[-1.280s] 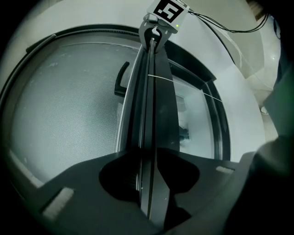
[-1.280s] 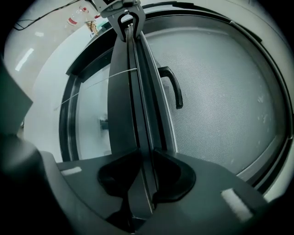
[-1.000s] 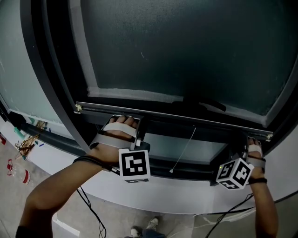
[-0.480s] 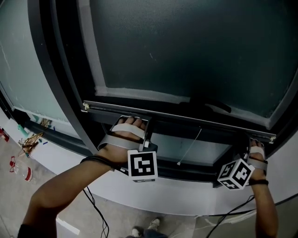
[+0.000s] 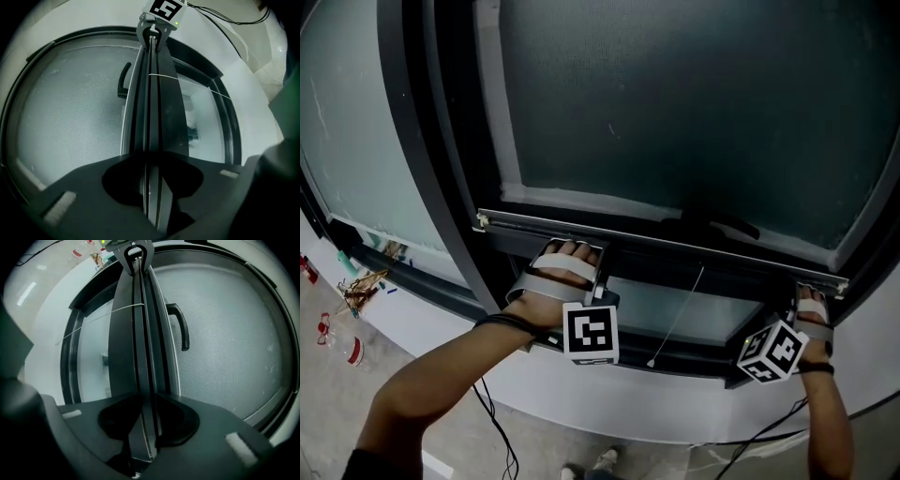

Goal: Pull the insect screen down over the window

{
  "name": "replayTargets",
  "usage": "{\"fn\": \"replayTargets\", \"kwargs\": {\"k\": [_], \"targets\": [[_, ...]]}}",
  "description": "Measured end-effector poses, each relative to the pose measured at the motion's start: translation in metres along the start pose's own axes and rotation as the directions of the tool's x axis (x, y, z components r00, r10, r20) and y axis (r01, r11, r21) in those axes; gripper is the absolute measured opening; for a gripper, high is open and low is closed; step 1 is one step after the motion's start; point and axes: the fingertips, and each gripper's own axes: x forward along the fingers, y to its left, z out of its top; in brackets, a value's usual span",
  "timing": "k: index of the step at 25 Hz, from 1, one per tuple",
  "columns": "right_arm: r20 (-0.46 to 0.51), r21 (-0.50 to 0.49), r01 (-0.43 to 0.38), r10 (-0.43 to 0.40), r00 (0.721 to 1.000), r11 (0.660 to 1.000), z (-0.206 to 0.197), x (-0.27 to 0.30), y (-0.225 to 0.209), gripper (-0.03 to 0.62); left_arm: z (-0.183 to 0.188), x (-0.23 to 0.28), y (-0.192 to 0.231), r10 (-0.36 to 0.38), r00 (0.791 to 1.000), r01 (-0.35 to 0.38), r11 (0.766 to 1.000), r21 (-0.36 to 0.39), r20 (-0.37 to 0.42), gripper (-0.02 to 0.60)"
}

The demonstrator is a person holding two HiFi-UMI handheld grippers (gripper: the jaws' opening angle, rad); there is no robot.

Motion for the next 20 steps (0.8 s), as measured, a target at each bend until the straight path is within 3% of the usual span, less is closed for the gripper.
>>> {"fn": "replayTargets", "kwargs": {"k": [5, 12, 17, 20], "targets": [[0.017, 0.018, -0.004, 0.004, 1.0, 1.0, -0.0007, -0.0016, 0.0, 0.11, 0.0036, -0.0019, 0.0019, -0.015, 1.0, 0.015, 1.0, -0.014, 0.011, 0.124], [0.024, 0.011, 0.013, -0.013, 1.0, 1.0, -0.0014, -0.001, -0.0016, 0.118, -0.0048, 0.002, 0.006, 0.02, 1.0, -0.019, 0.999, 0.049, -0.02, 0.118], [0.017, 0.019, -0.019, 0.018, 1.0, 1.0, -0.0011, 0.0013, -0.0014, 0.123, -0.0053, 0.0057, 0.0058, 0.002, 0.999, 0.0, 0.998, 0.058, -0.032, 0.123], [0.018, 0.013, 0.002, -0.002, 1.0, 1.0, -0.0001, -0.0016, -0.0024, 0.121, -0.0062, 0.0034, -0.0002, -0.003, 1.0, 0.005, 0.998, 0.063, -0.021, 0.173]]}}
